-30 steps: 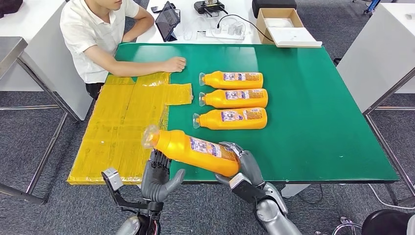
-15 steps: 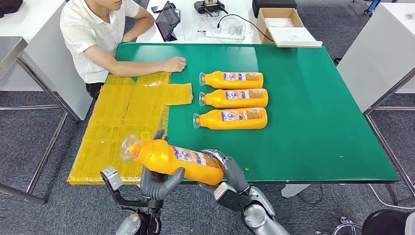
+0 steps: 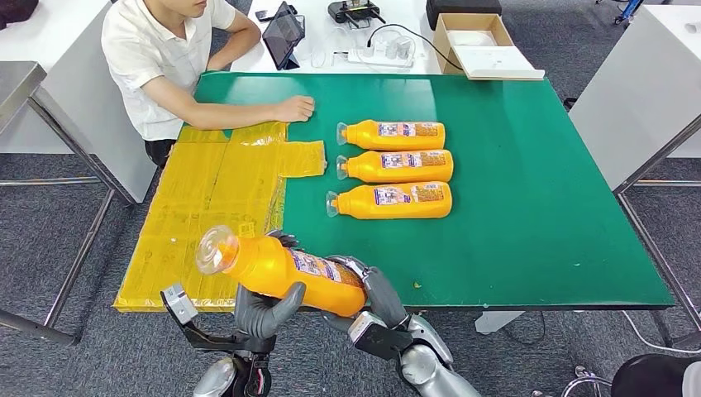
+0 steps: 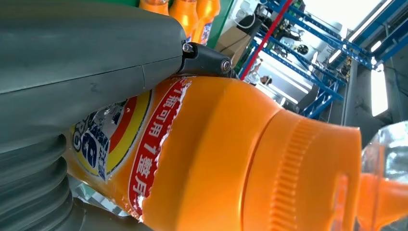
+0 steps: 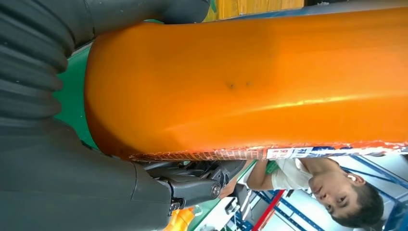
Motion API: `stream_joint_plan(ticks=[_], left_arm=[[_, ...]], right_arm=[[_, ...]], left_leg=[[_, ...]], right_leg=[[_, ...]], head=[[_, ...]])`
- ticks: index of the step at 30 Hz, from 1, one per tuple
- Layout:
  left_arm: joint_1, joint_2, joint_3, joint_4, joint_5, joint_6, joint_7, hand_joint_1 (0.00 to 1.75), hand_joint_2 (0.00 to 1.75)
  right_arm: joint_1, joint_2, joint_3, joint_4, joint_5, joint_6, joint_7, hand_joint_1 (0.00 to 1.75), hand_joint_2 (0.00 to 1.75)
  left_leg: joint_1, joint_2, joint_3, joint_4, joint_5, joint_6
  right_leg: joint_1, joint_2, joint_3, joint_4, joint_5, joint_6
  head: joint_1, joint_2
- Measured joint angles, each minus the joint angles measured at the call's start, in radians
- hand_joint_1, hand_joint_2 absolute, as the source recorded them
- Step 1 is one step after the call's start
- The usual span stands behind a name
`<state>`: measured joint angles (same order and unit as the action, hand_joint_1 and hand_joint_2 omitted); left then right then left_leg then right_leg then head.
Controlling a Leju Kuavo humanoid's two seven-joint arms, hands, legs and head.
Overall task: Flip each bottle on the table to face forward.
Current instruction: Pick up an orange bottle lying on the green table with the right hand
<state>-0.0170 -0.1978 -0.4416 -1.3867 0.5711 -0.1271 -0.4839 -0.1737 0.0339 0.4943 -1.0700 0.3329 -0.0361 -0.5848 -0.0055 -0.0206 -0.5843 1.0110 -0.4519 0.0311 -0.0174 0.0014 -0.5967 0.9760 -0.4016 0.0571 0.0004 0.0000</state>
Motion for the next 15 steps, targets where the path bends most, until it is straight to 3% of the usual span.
stream_joint_plan(ticks=[1, 2, 3, 7, 15], left_arm=[[0.000, 0.000, 0.000, 0.000, 0.006, -0.010, 0.000, 1.75, 1.75], [-0.001, 0.001, 0.000, 0.000, 0.015, -0.025, 0.001, 1.75, 1.75], [-0.002, 0.002, 0.001, 0.000, 0.027, -0.042, 0.003, 1.75, 1.75], [-0.004, 0.007, 0.004, 0.000, 0.052, -0.124, 0.006, 1.75, 1.75], [-0.006, 0.039, 0.006, 0.027, 0.033, -0.366, -0.017, 1.75, 1.75]], right_arm=[[0.000, 0.000, 0.001, 0.001, 0.000, 0.001, -0.001, 0.19, 1.75], [0.000, 0.000, 0.003, 0.001, 0.000, 0.002, -0.003, 0.03, 1.75], [0.000, -0.001, 0.005, 0.001, 0.000, 0.005, -0.005, 0.00, 1.75], [0.000, -0.003, 0.018, 0.002, 0.021, 0.014, -0.018, 0.00, 0.00], [0.007, -0.020, 0.046, -0.004, 0.070, 0.012, -0.074, 0.00, 0.00]], left_leg=[[0.000, 0.000, 0.000, 0.000, 0.000, 0.000], [0.000, 0.000, 0.000, 0.000, 0.000, 0.000], [0.000, 0.000, 0.000, 0.000, 0.000, 0.000], [0.000, 0.000, 0.000, 0.000, 0.000, 0.000], [0.000, 0.000, 0.000, 0.000, 0.000, 0.000]], right_leg=[[0.000, 0.000, 0.000, 0.000, 0.000, 0.000], [0.000, 0.000, 0.000, 0.000, 0.000, 0.000], [0.000, 0.000, 0.000, 0.000, 0.000, 0.000], [0.000, 0.000, 0.000, 0.000, 0.000, 0.000], [0.000, 0.000, 0.000, 0.000, 0.000, 0.000]], head=[[0.000, 0.000], [0.000, 0.000], [0.000, 0.000], [0.000, 0.000], [0.000, 0.000]])
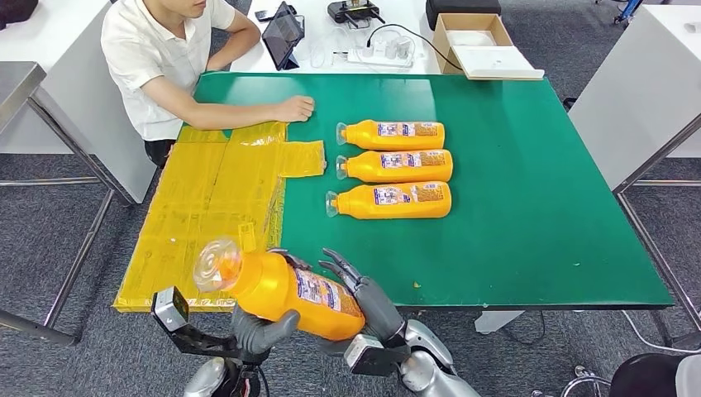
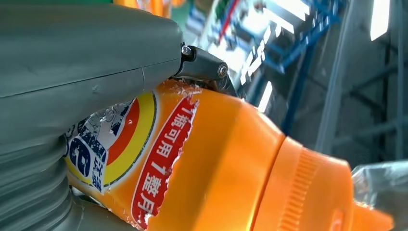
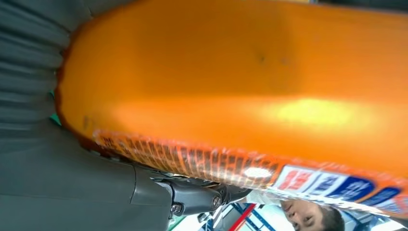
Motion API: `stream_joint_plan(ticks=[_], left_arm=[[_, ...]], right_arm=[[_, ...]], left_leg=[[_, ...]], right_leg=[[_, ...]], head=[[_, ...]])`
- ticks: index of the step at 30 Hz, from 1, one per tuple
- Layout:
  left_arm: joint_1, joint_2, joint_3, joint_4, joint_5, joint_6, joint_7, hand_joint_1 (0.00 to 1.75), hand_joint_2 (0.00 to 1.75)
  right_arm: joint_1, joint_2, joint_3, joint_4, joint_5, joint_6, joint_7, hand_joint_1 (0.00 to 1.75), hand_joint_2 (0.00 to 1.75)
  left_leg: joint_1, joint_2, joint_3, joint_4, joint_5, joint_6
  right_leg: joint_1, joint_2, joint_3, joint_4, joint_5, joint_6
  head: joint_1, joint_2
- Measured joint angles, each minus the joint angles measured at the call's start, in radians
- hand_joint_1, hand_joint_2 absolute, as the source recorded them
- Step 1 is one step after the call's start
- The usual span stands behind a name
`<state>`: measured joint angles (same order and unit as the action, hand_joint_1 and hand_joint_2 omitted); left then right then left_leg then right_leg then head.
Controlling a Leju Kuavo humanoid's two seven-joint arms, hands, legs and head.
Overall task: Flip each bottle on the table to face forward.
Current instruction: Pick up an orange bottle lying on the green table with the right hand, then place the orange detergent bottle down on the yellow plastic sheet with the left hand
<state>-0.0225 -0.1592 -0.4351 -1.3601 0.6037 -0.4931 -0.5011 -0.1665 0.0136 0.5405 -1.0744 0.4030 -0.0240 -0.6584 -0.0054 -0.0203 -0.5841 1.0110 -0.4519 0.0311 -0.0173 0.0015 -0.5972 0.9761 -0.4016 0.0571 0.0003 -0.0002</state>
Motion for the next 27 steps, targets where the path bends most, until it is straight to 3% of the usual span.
stream_joint_plan(ticks=[9, 17, 19, 23, 27], left_arm=[[-0.001, 0.018, 0.036, 0.009, 0.057, -0.120, 0.070, 1.75, 1.75], [0.001, 0.020, 0.049, 0.008, 0.053, -0.126, 0.083, 1.75, 1.75], [0.002, 0.021, 0.058, 0.004, -0.004, -0.074, 0.077, 1.75, 1.75], [0.010, 0.028, 0.093, -0.004, -0.209, 0.123, 0.032, 1.75, 1.75], [0.019, 0.027, 0.151, -0.028, -0.296, 0.266, -0.002, 1.75, 1.75]], right_arm=[[0.053, -0.016, 0.000, -0.095, 0.018, -0.085, -0.008, 0.00, 0.00], [0.075, -0.023, 0.000, -0.150, -0.016, -0.095, -0.008, 0.00, 0.00], [0.085, -0.028, 0.000, -0.183, -0.032, -0.125, -0.008, 0.00, 0.00], [0.109, -0.040, -0.007, -0.250, -0.035, -0.186, -0.008, 0.00, 0.00], [0.151, -0.052, -0.034, -0.320, -0.030, -0.211, -0.008, 0.00, 0.00]], left_leg=[[0.000, 0.000, 0.000, 0.000, 0.000, 0.000], [0.000, 0.000, 0.000, 0.000, 0.000, 0.000], [0.000, 0.000, 0.000, 0.000, 0.000, 0.000], [0.000, 0.000, 0.000, 0.000, 0.000, 0.000], [0.000, 0.000, -0.001, 0.000, 0.000, 0.000]], right_leg=[[0.000, 0.000, 0.000, 0.000, 0.000, 0.000], [0.000, 0.000, 0.000, 0.000, 0.000, 0.000], [0.000, 0.000, 0.000, 0.000, 0.000, 0.000], [0.000, 0.000, 0.000, 0.000, 0.000, 0.000], [0.000, 0.000, 0.000, 0.000, 0.000, 0.000]], head=[[0.000, 0.000], [0.000, 0.000], [0.000, 0.000], [0.000, 0.000], [0.000, 0.000]])
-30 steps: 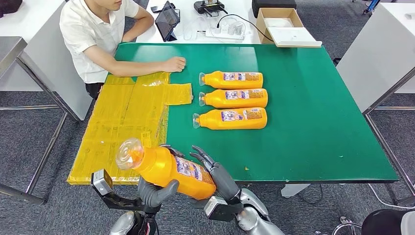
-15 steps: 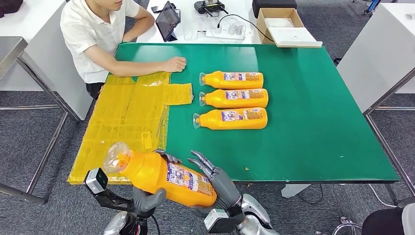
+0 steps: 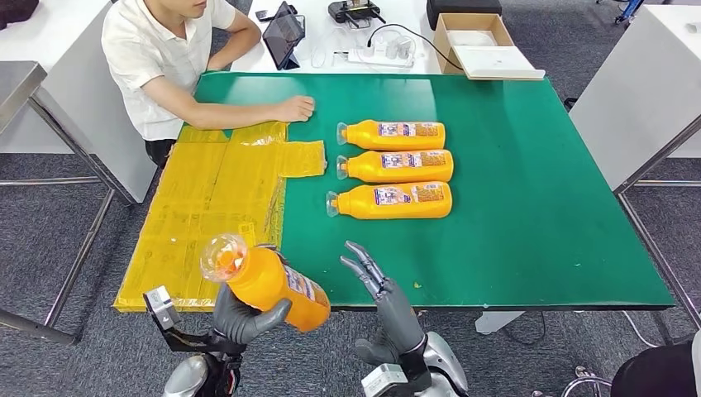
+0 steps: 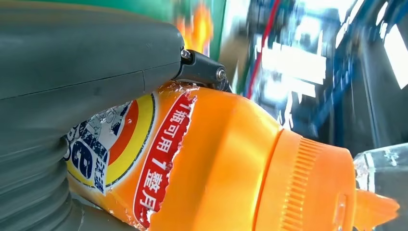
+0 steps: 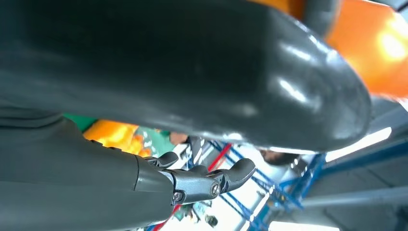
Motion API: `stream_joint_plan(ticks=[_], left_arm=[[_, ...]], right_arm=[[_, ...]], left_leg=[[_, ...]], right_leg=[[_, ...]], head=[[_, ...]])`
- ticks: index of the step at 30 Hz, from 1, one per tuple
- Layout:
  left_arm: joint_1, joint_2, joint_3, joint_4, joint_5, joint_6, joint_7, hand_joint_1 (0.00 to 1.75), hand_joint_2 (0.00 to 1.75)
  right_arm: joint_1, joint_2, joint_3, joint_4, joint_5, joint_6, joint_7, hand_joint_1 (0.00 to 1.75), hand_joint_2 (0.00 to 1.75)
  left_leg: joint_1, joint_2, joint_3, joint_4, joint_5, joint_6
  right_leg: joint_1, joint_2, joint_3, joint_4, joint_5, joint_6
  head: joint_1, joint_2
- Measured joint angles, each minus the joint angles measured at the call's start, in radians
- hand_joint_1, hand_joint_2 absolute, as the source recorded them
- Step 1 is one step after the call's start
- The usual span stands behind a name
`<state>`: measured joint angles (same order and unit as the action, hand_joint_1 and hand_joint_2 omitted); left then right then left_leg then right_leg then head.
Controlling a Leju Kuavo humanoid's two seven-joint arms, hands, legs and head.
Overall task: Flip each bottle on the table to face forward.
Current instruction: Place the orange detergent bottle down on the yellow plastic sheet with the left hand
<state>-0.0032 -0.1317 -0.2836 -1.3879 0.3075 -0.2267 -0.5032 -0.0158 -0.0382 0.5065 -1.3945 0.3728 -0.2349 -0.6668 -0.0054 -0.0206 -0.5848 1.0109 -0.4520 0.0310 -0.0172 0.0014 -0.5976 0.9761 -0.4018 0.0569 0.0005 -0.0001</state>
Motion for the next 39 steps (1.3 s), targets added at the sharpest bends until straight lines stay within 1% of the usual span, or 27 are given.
stream_joint_plan(ticks=[1, 4, 5, 6, 8, 12, 14, 16, 18, 20, 22, 23, 26, 29, 33, 36, 39], left_arm=[[0.001, -0.001, 0.018, -0.008, -0.049, 0.077, -0.011, 1.75, 1.75], [0.002, -0.011, 0.065, -0.026, -0.259, 0.375, -0.050, 1.75, 1.75], [0.001, -0.013, 0.075, -0.029, -0.319, 0.453, -0.057, 1.75, 1.75], [0.000, -0.014, 0.084, -0.031, -0.363, 0.507, -0.061, 1.75, 1.75], [-0.001, -0.013, 0.092, -0.032, -0.415, 0.559, -0.064, 1.75, 1.75], [-0.001, -0.011, 0.096, -0.032, -0.447, 0.578, -0.061, 1.75, 1.75], [-0.001, -0.005, 0.095, -0.032, -0.490, 0.591, -0.042, 1.75, 1.75], [-0.008, 0.006, 0.095, -0.024, -0.601, 0.639, 0.002, 1.75, 1.75], [-0.031, 0.023, 0.092, 0.005, -0.787, 0.717, 0.072, 1.75, 1.75], [-0.075, 0.041, 0.089, 0.065, -0.984, 0.770, 0.157, 1.75, 1.75], [-0.138, 0.059, 0.084, 0.149, -1.118, 0.770, 0.234, 1.75, 1.75], [-0.172, 0.067, 0.082, 0.194, -1.157, 0.759, 0.263, 1.75, 1.75], [-0.270, 0.083, 0.080, 0.332, -1.203, 0.707, 0.306, 1.75, 1.75], [-0.383, 0.097, 0.077, 0.498, -1.223, 0.647, 0.326, 1.75, 1.75], [-0.504, 0.108, 0.076, 0.666, -1.201, 0.597, 0.324, 1.75, 1.75], [-0.565, 0.113, 0.076, 0.753, -1.196, 0.571, 0.323, 1.75, 1.75], [-0.596, 0.116, 0.076, 0.807, -1.196, 0.560, 0.325, 1.75, 1.75]], right_arm=[[0.011, -0.002, -0.009, -0.017, 0.007, -0.007, 0.000, 0.00, 0.00], [0.046, -0.007, -0.033, -0.058, 0.031, -0.030, 0.000, 0.00, 0.00], [0.056, -0.009, -0.040, -0.069, 0.036, -0.036, 0.000, 0.00, 0.00], [0.065, -0.010, -0.046, -0.079, 0.039, -0.042, 0.000, 0.00, 0.00], [0.079, -0.012, -0.056, -0.096, 0.042, -0.051, 0.000, 0.00, 0.00], [0.095, -0.016, -0.071, -0.114, 0.037, -0.063, 0.000, 0.00, 0.00], [0.100, -0.018, -0.076, -0.121, 0.032, -0.069, 0.000, 0.00, 0.00], [0.104, -0.021, -0.079, -0.127, 0.027, -0.076, 0.000, 0.00, 0.00], [0.105, -0.025, -0.081, -0.133, 0.024, -0.079, 0.000, 0.00, 0.00], [0.104, -0.027, -0.082, -0.137, 0.019, -0.077, 0.000, 0.00, 0.00], [0.099, -0.027, -0.081, -0.139, 0.011, -0.072, 0.000, 0.00, 0.00], [0.095, -0.027, -0.081, -0.139, 0.008, -0.069, 0.000, 0.00, 0.00], [0.082, -0.025, -0.076, -0.139, -0.006, -0.064, 0.000, 0.00, 0.00], [0.070, -0.019, -0.062, -0.138, -0.028, -0.061, 0.000, 0.00, 0.00], [0.061, -0.011, -0.049, -0.131, -0.047, -0.054, 0.000, 0.00, 0.00], [0.053, -0.010, -0.041, -0.123, -0.054, -0.053, 0.000, 0.00, 0.00], [0.047, -0.007, -0.037, -0.113, -0.058, -0.053, 0.000, 0.00, 0.00]], left_leg=[[0.000, 0.000, 0.000, 0.000, 0.000, 0.000], [0.000, 0.000, 0.000, 0.000, 0.000, 0.000], [0.000, 0.000, 0.000, 0.000, 0.000, 0.000], [0.000, 0.000, 0.000, 0.000, 0.000, 0.000], [0.000, 0.000, 0.000, 0.000, 0.000, 0.000], [0.000, 0.000, 0.000, 0.000, 0.000, 0.000], [0.000, 0.000, 0.000, 0.000, 0.000, 0.000], [0.000, 0.000, 0.000, 0.000, 0.000, 0.000], [0.000, 0.000, 0.000, 0.000, 0.000, 0.000], [0.000, 0.000, 0.000, 0.000, 0.000, 0.000], [0.000, 0.000, 0.000, 0.000, 0.001, 0.000], [0.000, 0.000, 0.000, 0.000, 0.001, -0.001], [0.000, 0.000, 0.001, 0.000, 0.002, -0.001], [0.000, 0.000, 0.001, 0.000, 0.003, -0.001], [0.000, 0.000, 0.001, 0.000, 0.003, -0.001], [0.000, 0.000, 0.002, 0.000, 0.003, -0.001], [0.000, 0.000, 0.004, 0.000, 0.003, -0.001]], right_leg=[[0.000, 0.000, 0.000, 0.000, 0.000, 0.000], [0.000, 0.000, 0.000, 0.000, 0.000, 0.000], [0.000, 0.000, 0.000, 0.000, 0.000, 0.000], [0.000, 0.000, 0.000, 0.000, 0.000, 0.000], [0.000, 0.000, 0.000, 0.000, 0.000, 0.000], [0.000, 0.000, 0.000, 0.000, 0.000, 0.000], [0.000, 0.000, 0.000, 0.000, 0.000, 0.000], [0.000, 0.000, 0.000, 0.000, 0.000, 0.000], [0.000, 0.000, 0.000, 0.000, 0.000, 0.000], [0.000, 0.000, 0.000, 0.000, 0.000, 0.000], [0.000, 0.000, 0.000, 0.000, 0.000, 0.000], [0.000, 0.000, 0.000, 0.001, 0.001, -0.001], [0.000, 0.000, 0.000, 0.001, 0.002, -0.003], [0.000, 0.000, 0.001, 0.001, 0.002, -0.003], [0.000, 0.000, 0.001, 0.002, 0.002, -0.003], [0.000, 0.000, 0.002, 0.002, 0.002, -0.003], [0.000, 0.000, 0.003, 0.002, 0.002, -0.003]], head=[[0.000, 0.000], [0.000, 0.000], [0.000, 0.000], [0.000, 0.000], [0.000, 0.000], [0.000, 0.000], [0.000, 0.000], [0.000, 0.000], [0.000, 0.000], [0.000, 0.000], [0.000, 0.000], [0.000, 0.000], [0.000, 0.000], [0.000, 0.000], [0.000, 0.000], [0.000, 0.000], [0.000, 0.000]])
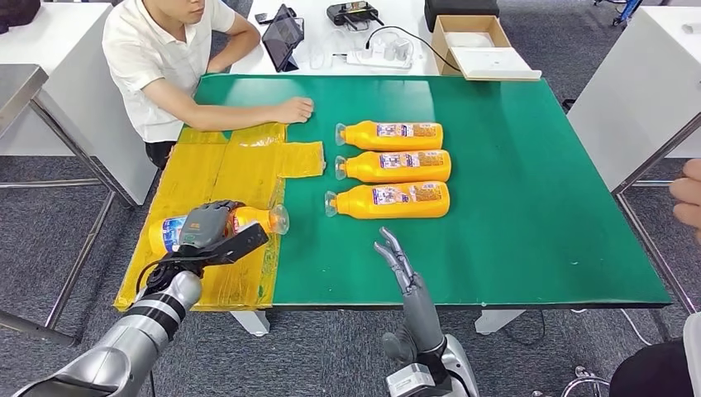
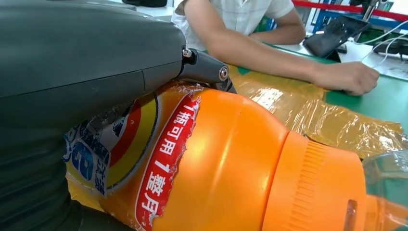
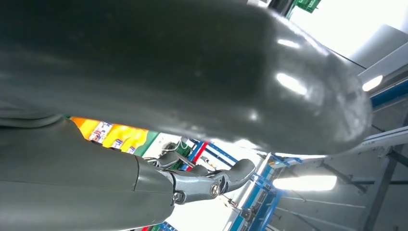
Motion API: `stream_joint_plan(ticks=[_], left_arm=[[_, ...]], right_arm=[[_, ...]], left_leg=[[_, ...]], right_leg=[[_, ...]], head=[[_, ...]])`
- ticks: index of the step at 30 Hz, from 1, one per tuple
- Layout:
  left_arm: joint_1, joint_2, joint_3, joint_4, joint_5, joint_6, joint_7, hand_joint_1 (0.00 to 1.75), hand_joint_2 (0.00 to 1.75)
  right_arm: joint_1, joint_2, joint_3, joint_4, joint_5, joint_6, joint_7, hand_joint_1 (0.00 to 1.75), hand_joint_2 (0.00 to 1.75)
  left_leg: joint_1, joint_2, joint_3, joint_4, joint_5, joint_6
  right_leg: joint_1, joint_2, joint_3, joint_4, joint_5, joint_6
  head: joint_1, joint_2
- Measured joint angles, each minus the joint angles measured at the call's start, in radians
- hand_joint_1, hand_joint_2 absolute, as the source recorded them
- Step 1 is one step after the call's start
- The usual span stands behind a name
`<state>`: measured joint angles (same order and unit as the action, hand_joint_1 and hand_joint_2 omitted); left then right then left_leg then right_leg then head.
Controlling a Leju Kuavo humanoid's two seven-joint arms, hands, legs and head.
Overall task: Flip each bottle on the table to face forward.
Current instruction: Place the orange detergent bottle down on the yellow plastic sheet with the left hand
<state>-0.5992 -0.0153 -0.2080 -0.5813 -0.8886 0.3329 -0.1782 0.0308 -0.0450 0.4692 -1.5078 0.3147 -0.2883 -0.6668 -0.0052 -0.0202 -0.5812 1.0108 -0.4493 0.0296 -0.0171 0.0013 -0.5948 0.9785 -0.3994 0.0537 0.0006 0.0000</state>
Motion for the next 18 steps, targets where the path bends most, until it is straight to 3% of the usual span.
stream_joint_plan(ticks=[1, 4, 5, 9, 14, 18], left_arm=[[-0.007, 0.000, 0.000, 0.014, 0.000, -0.001, 0.000, 1.56, 1.75], [-0.028, 0.001, 0.000, 0.047, 0.004, -0.015, -0.001, 0.26, 1.75], [-0.036, 0.001, 0.000, 0.058, 0.010, -0.029, -0.004, 0.01, 1.75], [-0.061, 0.001, 0.013, 0.091, 0.103, -0.143, -0.072, 0.00, 1.75], [-0.042, -0.008, 0.061, 0.083, 0.276, -0.353, -0.253, 0.00, 1.75], [-0.025, -0.016, 0.082, 0.068, 0.302, -0.374, -0.290, 0.00, 1.75]], right_arm=[[-0.001, 0.001, 0.001, 0.003, -0.001, 0.000, 0.000, 0.00, 0.00], [-0.005, 0.001, 0.006, 0.011, -0.002, -0.006, 0.000, 0.00, 0.00], [-0.007, 0.001, 0.008, 0.014, -0.002, -0.011, 0.000, 0.00, 0.00], [-0.025, 0.001, 0.034, 0.024, -0.010, -0.041, 0.000, 0.00, 0.00], [-0.052, -0.007, 0.074, 0.045, -0.026, -0.070, 0.000, 0.00, 0.00], [-0.066, -0.015, 0.090, 0.058, -0.031, -0.078, 0.000, 0.00, 0.00]], left_leg=[[0.000, 0.000, 0.000, 0.000, 0.000, 0.000], [0.000, 0.000, 0.001, 0.000, 0.000, -0.001], [0.000, 0.000, 0.001, 0.000, 0.000, -0.001], [0.000, 0.001, 0.002, 0.000, 0.001, -0.001], [0.000, -0.001, 0.001, 0.000, 0.002, -0.002], [0.000, 0.000, 0.000, 0.000, 0.001, -0.002]], right_leg=[[0.000, 0.000, 0.000, 0.000, 0.000, 0.000], [0.000, 0.000, 0.000, 0.001, 0.000, 0.000], [0.000, 0.000, 0.000, 0.001, 0.000, 0.000], [0.000, 0.000, 0.001, 0.002, 0.000, 0.000], [0.000, 0.000, 0.000, 0.002, 0.000, 0.000], [0.000, 0.000, -0.001, 0.002, 0.000, 0.000]], head=[[0.000, 0.000], [0.000, 0.000], [0.000, 0.000], [0.000, 0.000], [0.000, 0.000], [0.000, 0.000]])
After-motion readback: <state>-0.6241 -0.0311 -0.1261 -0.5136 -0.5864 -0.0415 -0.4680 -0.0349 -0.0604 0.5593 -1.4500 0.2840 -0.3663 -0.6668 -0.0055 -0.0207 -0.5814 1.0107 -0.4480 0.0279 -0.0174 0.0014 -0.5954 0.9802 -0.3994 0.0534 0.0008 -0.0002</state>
